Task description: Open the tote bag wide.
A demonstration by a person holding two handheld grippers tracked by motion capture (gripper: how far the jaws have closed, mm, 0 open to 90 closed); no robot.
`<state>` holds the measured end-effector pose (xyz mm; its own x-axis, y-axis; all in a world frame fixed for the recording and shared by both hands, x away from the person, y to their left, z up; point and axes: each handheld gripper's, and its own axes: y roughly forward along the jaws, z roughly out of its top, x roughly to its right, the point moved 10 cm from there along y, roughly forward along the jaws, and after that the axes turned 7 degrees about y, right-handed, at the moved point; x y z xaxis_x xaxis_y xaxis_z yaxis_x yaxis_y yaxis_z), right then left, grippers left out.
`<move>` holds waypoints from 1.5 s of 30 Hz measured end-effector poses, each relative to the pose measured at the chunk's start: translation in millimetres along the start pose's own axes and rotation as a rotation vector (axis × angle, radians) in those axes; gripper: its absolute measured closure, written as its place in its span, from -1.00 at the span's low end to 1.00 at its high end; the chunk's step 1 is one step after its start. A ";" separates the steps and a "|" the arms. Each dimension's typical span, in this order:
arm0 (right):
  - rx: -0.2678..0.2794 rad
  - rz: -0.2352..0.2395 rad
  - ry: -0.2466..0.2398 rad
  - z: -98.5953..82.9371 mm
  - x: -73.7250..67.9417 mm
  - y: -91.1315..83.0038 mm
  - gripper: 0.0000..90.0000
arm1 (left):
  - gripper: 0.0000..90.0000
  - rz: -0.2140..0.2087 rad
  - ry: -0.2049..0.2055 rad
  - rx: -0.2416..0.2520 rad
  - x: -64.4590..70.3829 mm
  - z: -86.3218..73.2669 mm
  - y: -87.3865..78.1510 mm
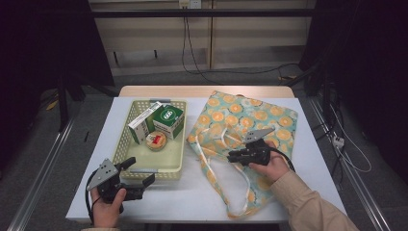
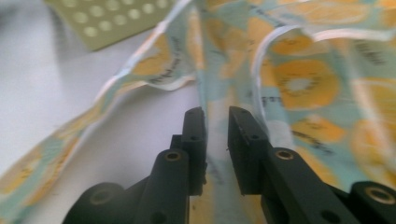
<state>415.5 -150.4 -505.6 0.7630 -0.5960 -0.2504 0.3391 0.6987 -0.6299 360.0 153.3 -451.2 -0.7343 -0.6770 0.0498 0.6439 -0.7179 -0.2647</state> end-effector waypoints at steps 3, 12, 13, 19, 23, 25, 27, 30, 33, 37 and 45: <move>0.002 -0.024 0.017 -1.7 9.9 -3.0 0.53 | -0.92 -0.001 0.000 0.000 0.3 -0.3 0.3; -0.013 -0.013 0.048 -8.7 20.3 -4.9 0.59 | -0.92 -0.006 0.003 -0.005 1.3 -0.9 1.5; 0.002 -0.007 0.056 -6.7 20.8 -6.7 0.61 | -0.92 -0.004 0.006 -0.006 0.7 -1.0 1.2; -0.040 -0.033 -0.012 -12.1 20.0 -6.4 0.62 | -0.92 -0.006 0.003 -0.006 1.6 -1.1 1.9; -0.055 -0.059 -0.019 -17.0 23.3 -1.2 0.41 | -0.92 -0.005 0.004 -0.005 1.3 -0.9 1.4; -0.063 -0.090 -0.031 -18.2 26.5 0.0 0.31 | -0.92 -0.007 0.003 -0.006 1.6 -1.3 1.6; -0.065 -0.098 -0.039 -18.1 26.8 0.7 0.25 | -0.92 -0.009 0.001 -0.008 1.8 -1.7 1.8; -0.058 -0.133 -0.091 -17.6 30.8 2.2 0.16 | -0.92 -0.009 0.002 -0.008 1.9 -1.7 1.6; -0.038 -0.127 -0.095 -17.2 33.1 3.3 0.19 | -0.92 -0.008 0.003 -0.007 2.3 -1.3 1.6; -0.027 -0.151 -0.084 -14.9 39.0 3.0 0.57 | -0.92 -0.010 0.008 -0.007 3.3 -0.5 1.7; -0.032 -0.166 -0.063 -11.5 48.3 3.0 1.00 | -0.92 -0.007 0.003 -0.001 2.5 1.0 0.6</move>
<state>447.1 -181.6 -528.1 0.7312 -0.6755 -0.0951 0.4464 0.5792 -0.6821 358.8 151.0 -450.3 -0.7394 -0.6714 0.0491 0.6385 -0.7225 -0.2652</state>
